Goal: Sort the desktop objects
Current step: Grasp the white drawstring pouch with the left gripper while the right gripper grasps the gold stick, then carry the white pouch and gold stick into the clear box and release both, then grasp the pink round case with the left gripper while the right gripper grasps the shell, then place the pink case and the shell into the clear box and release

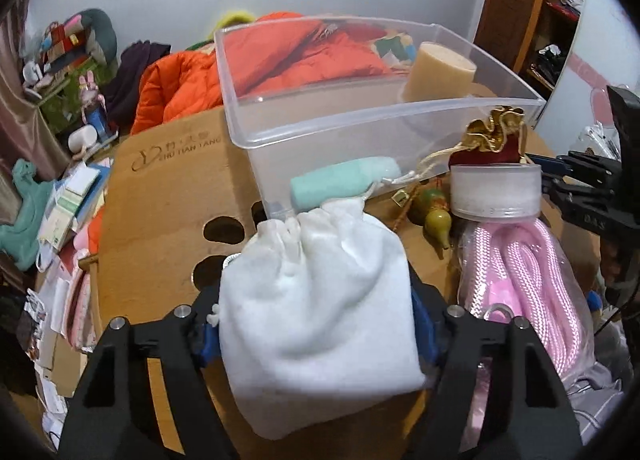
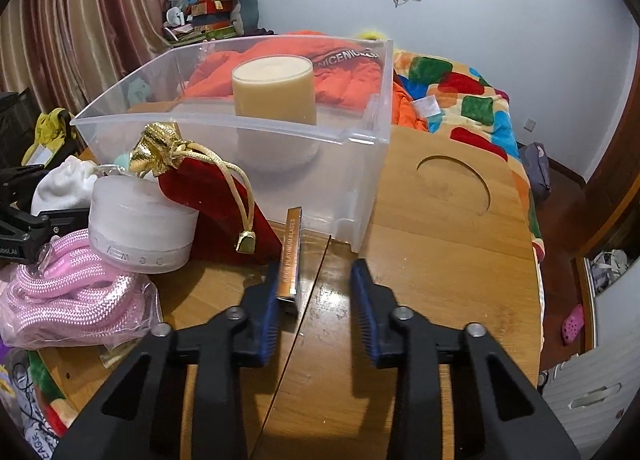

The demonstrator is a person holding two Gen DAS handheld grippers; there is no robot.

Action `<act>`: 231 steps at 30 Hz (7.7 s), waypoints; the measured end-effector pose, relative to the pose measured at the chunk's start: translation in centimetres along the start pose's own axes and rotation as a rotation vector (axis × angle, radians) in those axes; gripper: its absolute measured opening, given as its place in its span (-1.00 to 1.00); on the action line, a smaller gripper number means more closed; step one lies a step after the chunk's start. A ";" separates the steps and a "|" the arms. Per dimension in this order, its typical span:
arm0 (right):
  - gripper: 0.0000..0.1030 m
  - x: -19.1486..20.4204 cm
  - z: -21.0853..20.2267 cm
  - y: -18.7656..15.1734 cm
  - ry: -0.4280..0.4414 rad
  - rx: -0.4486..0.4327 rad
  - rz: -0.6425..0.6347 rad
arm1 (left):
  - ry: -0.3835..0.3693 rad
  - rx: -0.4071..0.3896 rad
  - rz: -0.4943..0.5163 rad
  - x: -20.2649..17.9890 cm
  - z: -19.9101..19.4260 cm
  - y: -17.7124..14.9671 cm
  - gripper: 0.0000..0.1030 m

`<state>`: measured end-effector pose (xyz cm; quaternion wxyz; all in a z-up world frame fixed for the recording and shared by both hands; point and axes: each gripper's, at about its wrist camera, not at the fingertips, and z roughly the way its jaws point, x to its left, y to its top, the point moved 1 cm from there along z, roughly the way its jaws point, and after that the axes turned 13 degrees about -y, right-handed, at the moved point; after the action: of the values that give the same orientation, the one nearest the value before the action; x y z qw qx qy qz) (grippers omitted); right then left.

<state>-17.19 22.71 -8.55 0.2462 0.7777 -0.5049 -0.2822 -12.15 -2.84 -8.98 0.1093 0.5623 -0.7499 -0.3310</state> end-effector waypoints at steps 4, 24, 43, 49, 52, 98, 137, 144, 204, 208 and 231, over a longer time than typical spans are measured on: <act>-0.77 0.0 -0.1 0.0 0.003 -0.005 0.005 | 0.022 -0.028 -0.003 0.1 -0.9 -0.3 0.32; -0.84 -0.5 -3.9 -0.1 0.019 -0.045 0.034 | -0.047 -0.241 -0.066 -0.8 -7.3 1.3 0.29; -0.87 -0.8 0.1 0.5 0.042 -0.002 0.079 | -0.120 -0.344 -0.131 -0.4 -9.4 2.8 0.29; -0.87 -1.8 -1.8 0.3 0.024 -0.048 0.100 | -0.112 -0.342 -0.133 -0.4 -8.5 4.1 0.29; -0.87 -2.5 -2.8 0.3 0.034 -0.065 0.130 | -0.120 -0.340 -0.134 -0.4 -8.1 4.7 0.29; -0.85 0.1 -0.1 7.1 0.034 -0.096 0.091 | -0.106 -0.112 -0.064 0.7 2.2 11.6 0.30; 0.20 1.9 -10.9 -3.6 0.012 -0.194 0.250 | 0.054 -0.331 -0.023 -5.0 -9.0 -2.9 0.97; 0.20 3.4 -10.8 -6.7 0.001 -0.177 0.241 | 0.055 -0.325 -0.011 -6.8 -8.8 -6.8 0.97; -0.67 5.6 -8.1 -9.1 0.099 -0.123 0.223 | 0.015 -0.379 -0.154 -5.9 -7.8 -8.0 0.27; -0.67 4.9 -8.6 -8.3 0.122 -0.124 0.242 | 0.028 -0.401 -0.133 -5.9 -8.8 -7.4 0.27; -0.67 -0.8 -11.0 0.7 0.109 -0.242 0.253 | -0.021 -0.470 -0.098 -3.7 -10.9 0.0 0.27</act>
<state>-10.30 24.27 -0.03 0.3987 0.6869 -0.5469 -0.2650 -5.07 -3.50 0.04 0.2133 0.5536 -0.6251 -0.5073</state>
